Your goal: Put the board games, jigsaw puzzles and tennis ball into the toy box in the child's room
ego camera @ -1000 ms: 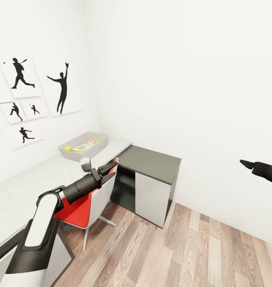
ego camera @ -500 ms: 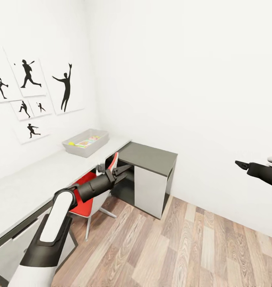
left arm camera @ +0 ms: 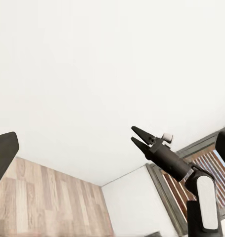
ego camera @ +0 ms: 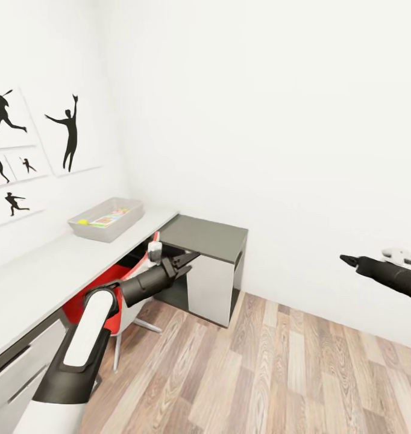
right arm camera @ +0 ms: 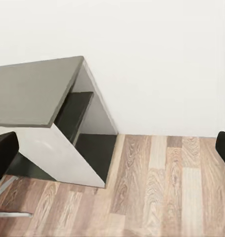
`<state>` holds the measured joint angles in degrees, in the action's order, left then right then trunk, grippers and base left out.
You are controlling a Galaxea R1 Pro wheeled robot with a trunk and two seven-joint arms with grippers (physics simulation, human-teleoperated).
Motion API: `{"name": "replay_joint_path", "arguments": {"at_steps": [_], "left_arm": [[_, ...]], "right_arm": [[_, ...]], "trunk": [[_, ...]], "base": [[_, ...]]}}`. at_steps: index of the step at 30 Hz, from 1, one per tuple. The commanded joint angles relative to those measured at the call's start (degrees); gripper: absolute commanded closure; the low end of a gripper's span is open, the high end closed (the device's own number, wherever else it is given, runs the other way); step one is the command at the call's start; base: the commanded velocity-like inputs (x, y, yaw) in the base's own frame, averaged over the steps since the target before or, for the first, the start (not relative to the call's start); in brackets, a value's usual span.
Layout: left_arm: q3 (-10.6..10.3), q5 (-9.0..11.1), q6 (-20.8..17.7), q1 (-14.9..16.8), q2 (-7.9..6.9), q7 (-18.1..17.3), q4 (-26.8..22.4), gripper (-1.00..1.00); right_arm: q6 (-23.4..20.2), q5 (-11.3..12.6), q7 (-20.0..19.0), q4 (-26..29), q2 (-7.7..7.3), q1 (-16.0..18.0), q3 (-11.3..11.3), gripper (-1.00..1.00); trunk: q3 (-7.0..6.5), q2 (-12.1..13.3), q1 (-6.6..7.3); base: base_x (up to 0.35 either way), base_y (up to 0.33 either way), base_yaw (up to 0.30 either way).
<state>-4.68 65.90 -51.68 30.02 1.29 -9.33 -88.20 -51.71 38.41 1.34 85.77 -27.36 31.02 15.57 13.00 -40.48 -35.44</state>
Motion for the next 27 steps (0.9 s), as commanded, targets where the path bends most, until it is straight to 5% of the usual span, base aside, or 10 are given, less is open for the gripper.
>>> {"name": "replay_joint_path", "arguments": {"at_steps": [1,6,9,10,14,15,18,20,24,27], "left_arm": [[0.0,-0.9,0.0,-0.1,0.04,-0.4,0.2,-1.0],[-1.9,-6.9,1.1,-4.9,0.06,-0.3,1.5,-1.0],[-3.0,-15.5,5.0,-11.7,0.07,-0.1,5.8,-1.0],[-3.5,-21.0,7.0,-15.8,0.08,1.2,13.0,-1.0],[-3.7,-25.2,8.1,-18.8,-0.27,5.0,22.3,-1.0],[-3.4,-28.1,9.9,-20.8,-1.26,8.9,32.6,-1.0],[-3.5,-29.7,17.1,-22.0,-3.61,11.1,46.2,-1.0],[-3.5,-30.0,20.6,-22.2,-4.21,11.5,51.8,-1.0],[-3.6,-30.3,41.9,-22.7,-5.16,12.1,74.8,-1.0],[-3.7,-30.3,48.5,-23.3,-5.11,12.2,82.8,-1.0]], "right_arm": [[-0.3,0.1,0.3,-2.2,0.61,0.5,-1.0,-1.0],[-0.3,-1.6,2.9,-12.1,3.47,1.7,-9.2,-1.0],[0.4,-2.9,4.5,-22.1,6.99,0.7,-20.4,-1.0],[3.8,-3.3,4.8,-32.6,10.36,-0.3,-28.4,-1.0],[10.9,-3.5,5.0,-43.1,14.23,-2.1,-34.8,-1.0],[20.3,-3.6,5.0,-53.8,17.14,-3.8,-39.5,-1.0],[34.6,-3.7,4.9,-67.6,20.85,-6.6,-41.9,-1.0],[40.0,-3.8,4.9,-71.8,22.01,-8.0,-42.3,-1.0],[59.0,-3.7,4.8,-79.6,23.2,-22.1,-42.7,-1.0],[62.5,-3.7,4.8,-80.7,23.82,-25.8,-42.9,-1.0]], "trunk": [[0.09,-0.1,-0.01],[0.09,-0.1,-0.01],[0.09,-0.1,-0.01],[0.09,-0.1,-0.01],[0.09,-0.1,-0.01],[0.09,-0.1,-0.01],[0.09,-0.1,-0.01],[0.09,-0.1,-0.01],[0.09,-0.1,-0.01],[0.09,-0.1,-0.01]], "base": [[-0.002,0.078,-0.291],[-0.001,0.045,-0.293],[0.0,0.014,-0.288],[0.0,0.004,-0.122],[0.0,0.002,-0.072],[0.0,0.001,-0.02],[0.0,0.0,-0.012],[0.0,0.0,-0.005],[0.0,0.0,-0.002],[0.0,0.0,0.0]]}}
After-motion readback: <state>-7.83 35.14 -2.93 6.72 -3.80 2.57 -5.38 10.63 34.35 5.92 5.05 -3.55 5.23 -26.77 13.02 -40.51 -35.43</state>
